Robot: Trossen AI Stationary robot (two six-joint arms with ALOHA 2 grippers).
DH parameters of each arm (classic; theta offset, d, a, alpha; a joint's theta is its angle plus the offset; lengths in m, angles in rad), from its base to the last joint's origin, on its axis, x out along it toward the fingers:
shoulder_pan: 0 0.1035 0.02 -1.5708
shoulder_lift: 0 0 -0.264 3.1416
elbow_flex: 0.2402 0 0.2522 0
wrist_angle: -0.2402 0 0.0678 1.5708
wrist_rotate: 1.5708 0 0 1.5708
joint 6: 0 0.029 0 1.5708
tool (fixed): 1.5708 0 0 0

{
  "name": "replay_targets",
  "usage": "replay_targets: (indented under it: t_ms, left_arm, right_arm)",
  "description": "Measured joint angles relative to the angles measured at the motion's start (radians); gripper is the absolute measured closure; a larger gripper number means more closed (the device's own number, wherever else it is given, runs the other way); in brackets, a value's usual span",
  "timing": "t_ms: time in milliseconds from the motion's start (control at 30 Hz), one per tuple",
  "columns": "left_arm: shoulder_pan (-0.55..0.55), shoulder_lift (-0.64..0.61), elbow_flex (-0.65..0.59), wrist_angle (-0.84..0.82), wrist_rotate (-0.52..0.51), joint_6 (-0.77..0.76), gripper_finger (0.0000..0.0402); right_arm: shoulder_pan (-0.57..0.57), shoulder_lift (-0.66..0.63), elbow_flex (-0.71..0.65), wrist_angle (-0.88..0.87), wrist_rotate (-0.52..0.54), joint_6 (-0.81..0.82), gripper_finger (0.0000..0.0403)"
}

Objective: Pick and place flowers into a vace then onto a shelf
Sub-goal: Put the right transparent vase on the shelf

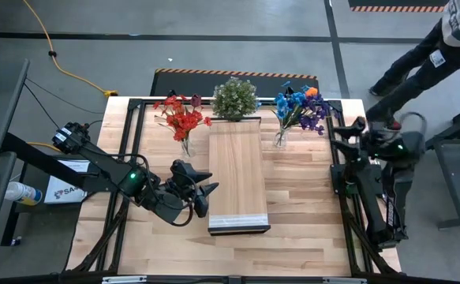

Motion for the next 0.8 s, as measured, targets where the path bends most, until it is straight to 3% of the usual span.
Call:
replay_targets:
  t_ms: [133,433,633,800]
  left_arm:
    - [0.0,0.0,0.0,0.0,0.0,0.0,0.0186]
    - [0.0,0.0,0.0,-0.001,0.0,0.008,0.0186]
    - [0.0,0.0,0.0,-0.001,0.002,0.011,0.0186]
    - [0.0,0.0,0.0,-0.001,0.025,0.011,0.0186]
  right_arm:
    - [0.0,0.001,0.025,0.191,0.008,0.142,0.0148]
    - [0.0,0.015,0.134,0.266,0.051,0.241,0.0148]
    - [-0.009,0.122,0.219,0.359,0.116,0.267,0.0148]
    - [-0.006,0.246,0.258,0.358,0.074,0.237,0.0148]
